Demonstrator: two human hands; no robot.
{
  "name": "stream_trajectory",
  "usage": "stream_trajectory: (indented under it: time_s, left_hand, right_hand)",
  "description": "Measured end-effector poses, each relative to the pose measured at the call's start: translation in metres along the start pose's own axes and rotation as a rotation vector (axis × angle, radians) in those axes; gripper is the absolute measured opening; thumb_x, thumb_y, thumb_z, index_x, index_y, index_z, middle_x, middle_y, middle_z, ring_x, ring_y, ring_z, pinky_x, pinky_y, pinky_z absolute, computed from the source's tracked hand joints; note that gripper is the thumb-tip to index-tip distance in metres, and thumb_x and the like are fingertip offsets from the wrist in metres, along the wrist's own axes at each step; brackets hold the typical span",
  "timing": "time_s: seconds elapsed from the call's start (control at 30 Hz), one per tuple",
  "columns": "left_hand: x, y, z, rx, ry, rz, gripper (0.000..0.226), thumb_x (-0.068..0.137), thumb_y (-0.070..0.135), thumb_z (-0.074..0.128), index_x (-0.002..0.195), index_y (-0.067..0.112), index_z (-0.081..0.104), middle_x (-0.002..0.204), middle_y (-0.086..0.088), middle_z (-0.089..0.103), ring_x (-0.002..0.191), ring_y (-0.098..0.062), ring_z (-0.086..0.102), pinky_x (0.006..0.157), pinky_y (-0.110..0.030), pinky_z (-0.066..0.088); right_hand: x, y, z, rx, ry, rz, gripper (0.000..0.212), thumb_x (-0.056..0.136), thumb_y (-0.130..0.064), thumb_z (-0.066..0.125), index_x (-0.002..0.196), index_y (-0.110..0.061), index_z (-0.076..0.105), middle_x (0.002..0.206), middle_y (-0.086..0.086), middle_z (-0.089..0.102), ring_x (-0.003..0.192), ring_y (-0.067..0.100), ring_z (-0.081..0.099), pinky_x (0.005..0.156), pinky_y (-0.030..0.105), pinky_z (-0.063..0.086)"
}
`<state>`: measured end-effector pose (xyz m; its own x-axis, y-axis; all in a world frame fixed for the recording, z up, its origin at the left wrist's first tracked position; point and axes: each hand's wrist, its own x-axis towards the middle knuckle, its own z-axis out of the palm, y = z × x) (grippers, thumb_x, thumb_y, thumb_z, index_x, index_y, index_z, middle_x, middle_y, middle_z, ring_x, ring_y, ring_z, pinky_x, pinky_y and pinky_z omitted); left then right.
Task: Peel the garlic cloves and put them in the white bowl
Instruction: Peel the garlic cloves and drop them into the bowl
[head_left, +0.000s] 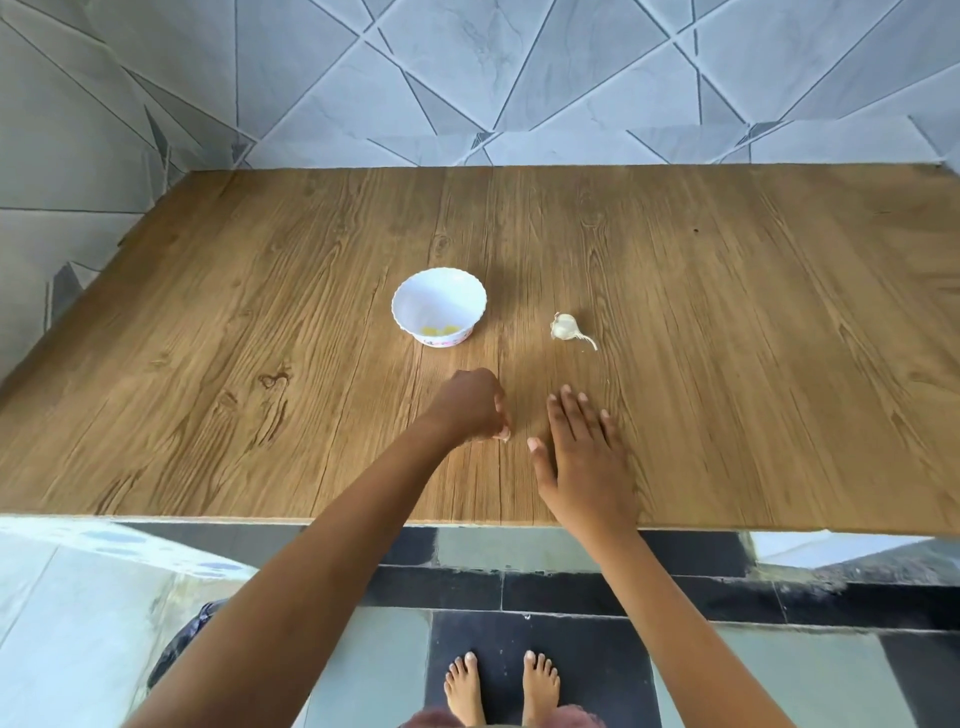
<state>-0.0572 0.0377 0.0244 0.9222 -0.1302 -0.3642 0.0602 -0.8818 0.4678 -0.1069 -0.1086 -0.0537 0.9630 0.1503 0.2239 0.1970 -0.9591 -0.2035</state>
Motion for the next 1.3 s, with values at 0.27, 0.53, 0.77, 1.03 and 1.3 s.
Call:
stream_trajectory:
  time_s: [0.27, 0.53, 0.77, 1.03, 1.3]
  left_hand:
    - [0.009, 0.009, 0.010, 0.263, 0.074, -0.008, 0.016, 0.079, 0.012, 0.071, 0.095, 0.011, 0.066, 0.100, -0.007, 0.066, 0.099, -0.026, 0.061, 0.086, -0.040, 0.052]
    - [-0.011, -0.021, -0.002, -0.739, -0.083, -0.021, 0.007, 0.081, 0.003, 0.070, 0.087, 0.002, 0.069, 0.084, -0.010, 0.069, 0.076, -0.014, 0.067, 0.068, -0.020, 0.057]
    - [-0.029, -0.031, 0.010, -1.030, 0.001, -0.021, 0.008, 0.082, 0.005, 0.070, 0.090, 0.004, 0.068, 0.081, -0.007, 0.070, 0.075, -0.010, 0.068, 0.071, -0.021, 0.056]
    - [-0.036, -0.038, 0.006, -0.871, -0.027, 0.071, 0.005, 0.085, 0.010, 0.068, 0.083, 0.006, 0.067, 0.074, -0.006, 0.067, 0.067, -0.007, 0.065, 0.064, -0.019, 0.055]
    - [-0.034, -0.040, 0.002, -1.033, -0.201, -0.049, 0.007, 0.086, 0.007, 0.064, 0.080, 0.004, 0.065, 0.070, -0.003, 0.068, 0.065, -0.007, 0.066, 0.062, -0.018, 0.055]
  right_hand:
    - [0.000, -0.001, 0.002, 0.018, 0.011, 0.003, 0.056, 0.094, -0.038, 0.028, 0.132, -0.004, 0.051, 0.139, 0.015, 0.049, 0.131, 0.029, 0.044, 0.109, 0.046, 0.023]
    - [0.002, 0.006, -0.011, 0.559, 0.012, -0.015, 0.037, 0.094, -0.033, 0.049, 0.123, -0.012, 0.061, 0.129, 0.002, 0.059, 0.124, 0.015, 0.051, 0.106, 0.029, 0.036]
    - [0.018, -0.013, -0.038, 1.193, -0.275, 0.178, 0.011, 0.089, -0.014, 0.062, 0.097, -0.015, 0.069, 0.083, -0.003, 0.072, 0.074, 0.004, 0.067, 0.065, 0.015, 0.051]
    - [0.025, -0.013, -0.040, 1.216, -0.368, 0.154, 0.007, 0.086, -0.008, 0.066, 0.084, -0.014, 0.068, 0.074, -0.003, 0.070, 0.071, 0.006, 0.064, 0.067, 0.018, 0.051]
    - [0.019, -0.013, -0.030, 0.817, -0.086, -0.280, 0.010, 0.087, -0.001, 0.062, 0.082, -0.007, 0.056, 0.078, 0.000, 0.062, 0.073, 0.008, 0.059, 0.064, 0.019, 0.049]
